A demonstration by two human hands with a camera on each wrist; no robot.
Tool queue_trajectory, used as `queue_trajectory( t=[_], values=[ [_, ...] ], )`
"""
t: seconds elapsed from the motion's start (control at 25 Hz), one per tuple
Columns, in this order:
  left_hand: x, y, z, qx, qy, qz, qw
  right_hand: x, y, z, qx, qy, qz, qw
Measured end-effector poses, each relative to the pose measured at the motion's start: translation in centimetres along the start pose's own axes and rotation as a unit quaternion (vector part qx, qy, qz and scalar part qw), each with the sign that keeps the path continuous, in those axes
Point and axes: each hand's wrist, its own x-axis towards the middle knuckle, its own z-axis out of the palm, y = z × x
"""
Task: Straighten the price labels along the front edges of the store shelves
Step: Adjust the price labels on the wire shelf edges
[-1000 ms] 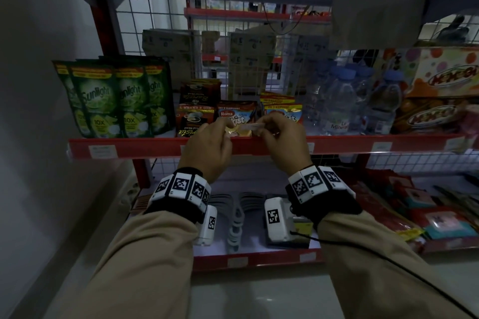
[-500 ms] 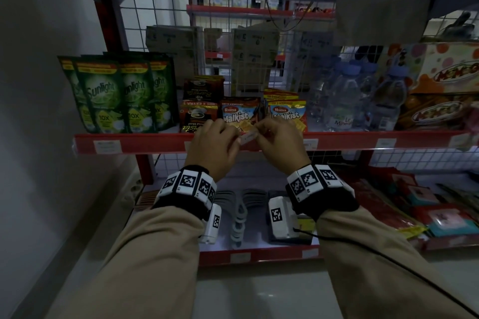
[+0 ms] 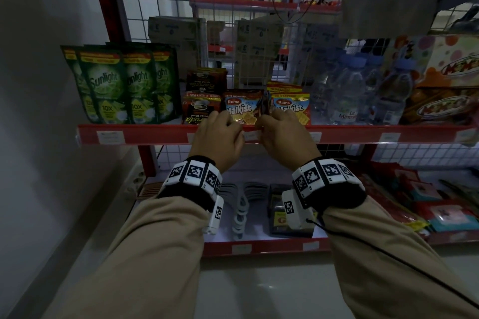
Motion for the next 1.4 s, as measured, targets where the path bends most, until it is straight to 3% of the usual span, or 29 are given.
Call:
queue_trajectory(
  t=[0.6, 0.88, 1.12, 1.2, 1.4],
  values=[
    [-0.2, 0.0, 0.2, -0.025, 0.009, -0.001, 1.000, -0.1, 0.1, -0.1, -0.013, -0.031, 0.009, 0.999],
    [-0.9, 0.5, 0.0, -0.036, 0.027, -0.022, 0.999, -0.6, 0.2, 0.3, 0.048, 0.026, 0.001, 0.998],
    [-2.4, 2.6, 0.6, 0.006, 0.024, -0.109, 0.994, -2.1, 1.4, 0.5, -0.052, 0.061, -0.038, 0.996],
    [-3.3, 4.0, 1.4, 0.008, 0.013, -0.126, 0.992, -2.9, 2.3, 0.6, -0.034, 0.077, -0.048, 0.995],
    [-6.4, 7.9, 5.6, -0.027, 0.013, -0.067, 0.997, -7.7, 5.9, 4.1, 0.011, 0.023, -0.060, 0.998]
  ],
)
